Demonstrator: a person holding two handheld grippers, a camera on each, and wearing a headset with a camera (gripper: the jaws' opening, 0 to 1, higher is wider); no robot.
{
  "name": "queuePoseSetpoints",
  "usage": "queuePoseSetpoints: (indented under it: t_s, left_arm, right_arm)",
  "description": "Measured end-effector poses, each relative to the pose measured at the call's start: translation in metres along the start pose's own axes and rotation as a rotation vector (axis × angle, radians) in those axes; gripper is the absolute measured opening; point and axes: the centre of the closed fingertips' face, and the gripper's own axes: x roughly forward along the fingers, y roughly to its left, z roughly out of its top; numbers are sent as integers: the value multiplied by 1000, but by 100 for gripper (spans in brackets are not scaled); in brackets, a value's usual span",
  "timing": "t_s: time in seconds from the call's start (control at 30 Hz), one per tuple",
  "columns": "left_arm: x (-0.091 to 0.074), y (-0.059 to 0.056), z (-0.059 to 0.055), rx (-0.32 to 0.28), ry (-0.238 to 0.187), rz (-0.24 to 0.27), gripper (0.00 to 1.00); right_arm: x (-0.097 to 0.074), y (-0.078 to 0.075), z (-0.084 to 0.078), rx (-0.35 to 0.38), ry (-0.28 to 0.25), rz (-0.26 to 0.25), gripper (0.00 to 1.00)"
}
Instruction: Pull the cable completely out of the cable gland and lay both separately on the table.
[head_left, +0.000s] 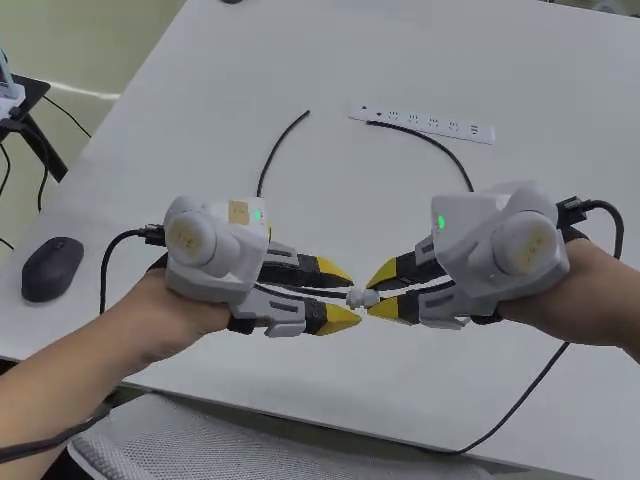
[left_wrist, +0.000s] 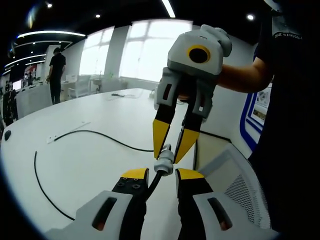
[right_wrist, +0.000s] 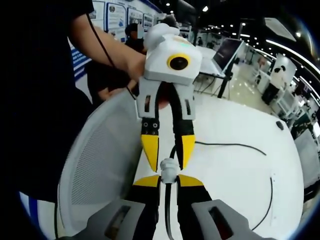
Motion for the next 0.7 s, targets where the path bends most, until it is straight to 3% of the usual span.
queuePoseSetpoints:
  t_s: [0.5, 0.7]
  left_arm:
    - [3, -5, 1, 55, -8, -24, 16]
    - [4, -2, 0, 71, 3, 1, 15]
  right_arm:
    - [0, 1, -4, 21, -53, 36, 7]
    - [1, 1, -5, -6, -76, 42, 7]
